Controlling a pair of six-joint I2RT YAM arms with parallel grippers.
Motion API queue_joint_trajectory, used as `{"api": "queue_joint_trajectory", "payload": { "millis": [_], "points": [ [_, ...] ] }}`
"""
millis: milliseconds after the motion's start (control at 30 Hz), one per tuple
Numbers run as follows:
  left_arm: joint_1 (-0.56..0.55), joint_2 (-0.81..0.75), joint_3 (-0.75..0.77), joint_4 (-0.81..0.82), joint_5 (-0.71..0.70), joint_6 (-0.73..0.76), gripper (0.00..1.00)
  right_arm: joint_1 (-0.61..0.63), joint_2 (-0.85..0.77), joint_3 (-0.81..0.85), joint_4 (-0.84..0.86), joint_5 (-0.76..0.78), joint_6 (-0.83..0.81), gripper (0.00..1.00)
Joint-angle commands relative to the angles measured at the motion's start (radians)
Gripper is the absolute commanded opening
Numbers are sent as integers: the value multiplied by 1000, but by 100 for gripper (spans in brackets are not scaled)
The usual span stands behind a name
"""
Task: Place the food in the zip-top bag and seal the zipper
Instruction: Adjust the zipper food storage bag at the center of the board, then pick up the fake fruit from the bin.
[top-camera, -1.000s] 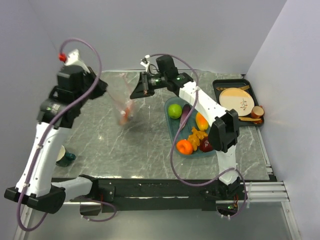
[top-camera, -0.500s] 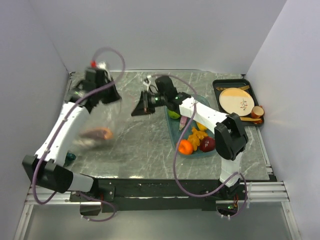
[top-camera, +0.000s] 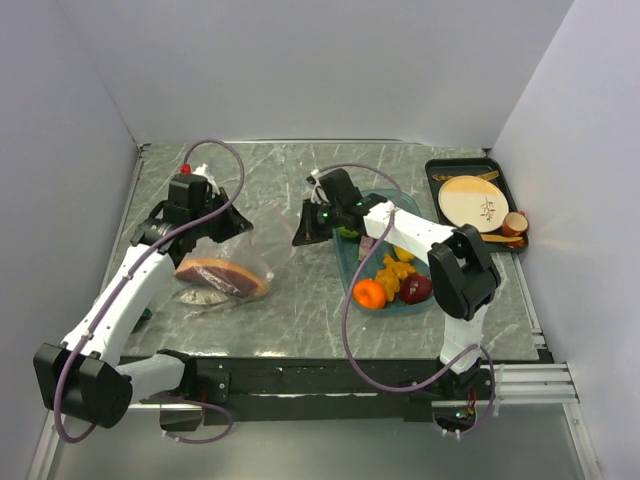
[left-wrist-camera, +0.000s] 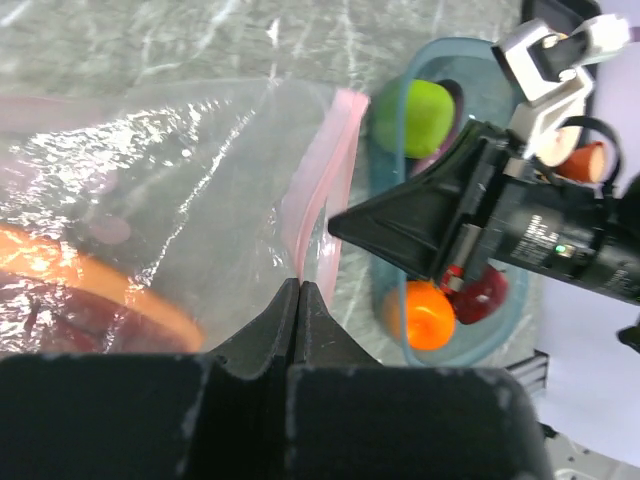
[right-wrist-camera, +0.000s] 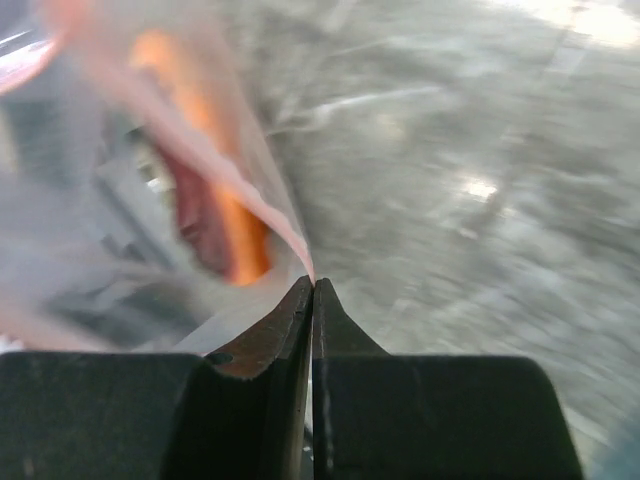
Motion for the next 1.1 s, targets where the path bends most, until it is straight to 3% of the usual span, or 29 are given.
{"api": "queue_joint_trajectory", "payload": {
  "millis": [0, 133, 267, 400, 500, 733, 933, 1067],
  "points": [
    [-13, 27, 79, 10, 55, -20, 1, -21, -98, -55, -10, 130, -18, 8],
    [-24, 49, 119, -29, 58, -4, 1, -24, -119, -86, 21, 149, -8, 8],
    [-33, 41, 99, -20, 57, -1, 1, -27, -187, -140, 29, 211, -18, 32],
    [-39, 53, 73, 17, 81, -4, 1, -73, -342, -251, 104, 209, 8, 43],
    [-50, 67, 73, 31, 84, -3, 1, -117, -435, -277, 51, 291, -2, 61],
    [-64, 87, 88, 36, 91, 22, 1, -231, -520, -308, -156, 341, -31, 64],
    [-67, 104, 88, 49, 92, 48, 1, -236, -607, -377, -302, 276, -50, 71],
    [-67, 119, 93, 55, 101, 49, 1, -236, -659, -493, -316, 350, 27, 76]
  ]
}}
